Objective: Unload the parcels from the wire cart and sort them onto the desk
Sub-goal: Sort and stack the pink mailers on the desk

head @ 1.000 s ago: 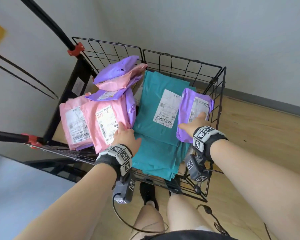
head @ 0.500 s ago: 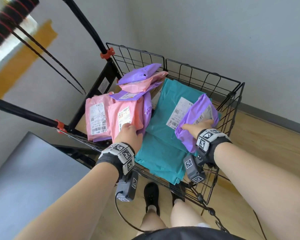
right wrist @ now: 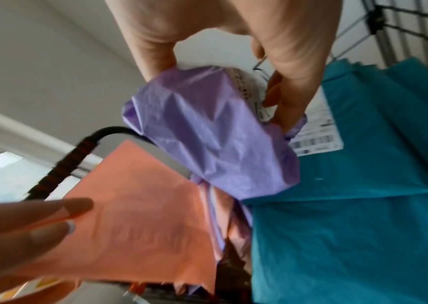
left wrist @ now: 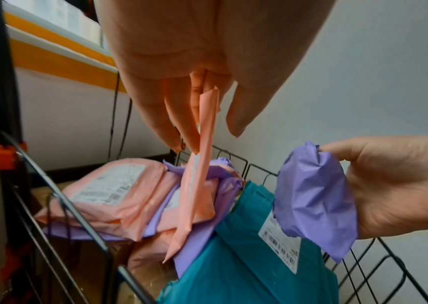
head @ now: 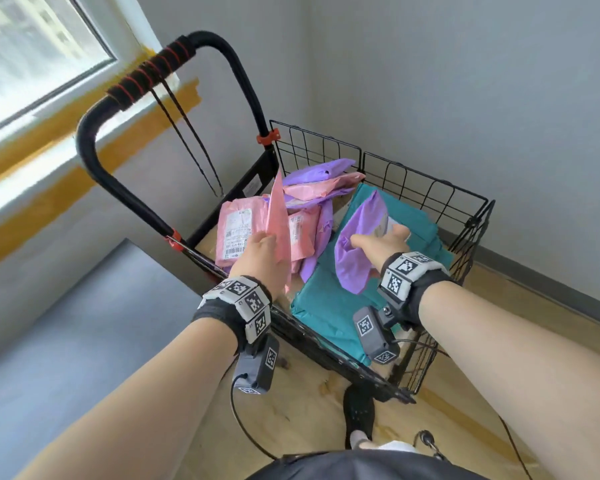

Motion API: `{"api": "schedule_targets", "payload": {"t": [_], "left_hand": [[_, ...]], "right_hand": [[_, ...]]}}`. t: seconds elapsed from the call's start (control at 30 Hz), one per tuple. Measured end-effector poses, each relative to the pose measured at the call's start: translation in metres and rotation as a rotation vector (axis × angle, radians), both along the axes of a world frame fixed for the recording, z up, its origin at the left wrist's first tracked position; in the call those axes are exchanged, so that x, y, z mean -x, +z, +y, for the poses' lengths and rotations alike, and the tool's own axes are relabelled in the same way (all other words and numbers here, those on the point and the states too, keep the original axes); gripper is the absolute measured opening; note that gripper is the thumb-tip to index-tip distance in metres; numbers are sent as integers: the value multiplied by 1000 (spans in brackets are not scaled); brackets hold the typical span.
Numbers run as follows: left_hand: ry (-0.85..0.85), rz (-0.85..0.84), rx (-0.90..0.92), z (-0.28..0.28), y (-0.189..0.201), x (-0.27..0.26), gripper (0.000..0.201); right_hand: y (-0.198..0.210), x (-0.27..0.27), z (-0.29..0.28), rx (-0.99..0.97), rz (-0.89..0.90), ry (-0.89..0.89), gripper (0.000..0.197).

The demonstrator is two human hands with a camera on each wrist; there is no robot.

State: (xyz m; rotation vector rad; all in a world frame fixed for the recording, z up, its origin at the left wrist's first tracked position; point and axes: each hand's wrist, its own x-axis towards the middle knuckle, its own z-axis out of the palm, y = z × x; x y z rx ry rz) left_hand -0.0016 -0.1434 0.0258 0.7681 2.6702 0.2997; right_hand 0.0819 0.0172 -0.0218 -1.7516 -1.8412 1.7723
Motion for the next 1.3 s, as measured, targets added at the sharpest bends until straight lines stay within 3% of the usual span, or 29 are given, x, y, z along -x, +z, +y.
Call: {"api": "schedule_targets", "payload": {"t": [0.23, 0.43, 0.63, 0.87, 0.97, 1.17, 1.3], "left_hand": [[94, 82, -142, -100, 35, -16, 40], [286, 123, -176, -240, 53, -40, 34], [514, 216, -174, -377, 72, -77, 41], [802, 407, -198, -492, 90, -127, 34], [944, 493, -130, -526, 96, -154, 36], [1131, 444, 108, -579, 104, -191, 48], [1214, 411, 203, -597, 100, -207, 44]], "right_hand": [[34, 6, -87, -130, 148, 215, 90], [50, 20, -221, -128, 187, 396, 85], [67, 34, -362, -117, 268, 649, 84], [84, 48, -496, -71, 359, 982, 86], [86, 51, -541, -38, 379, 1126, 84], [91, 49, -608, 47, 385, 1352, 83], [89, 52, -632, 68, 393, 1476, 80]]}}
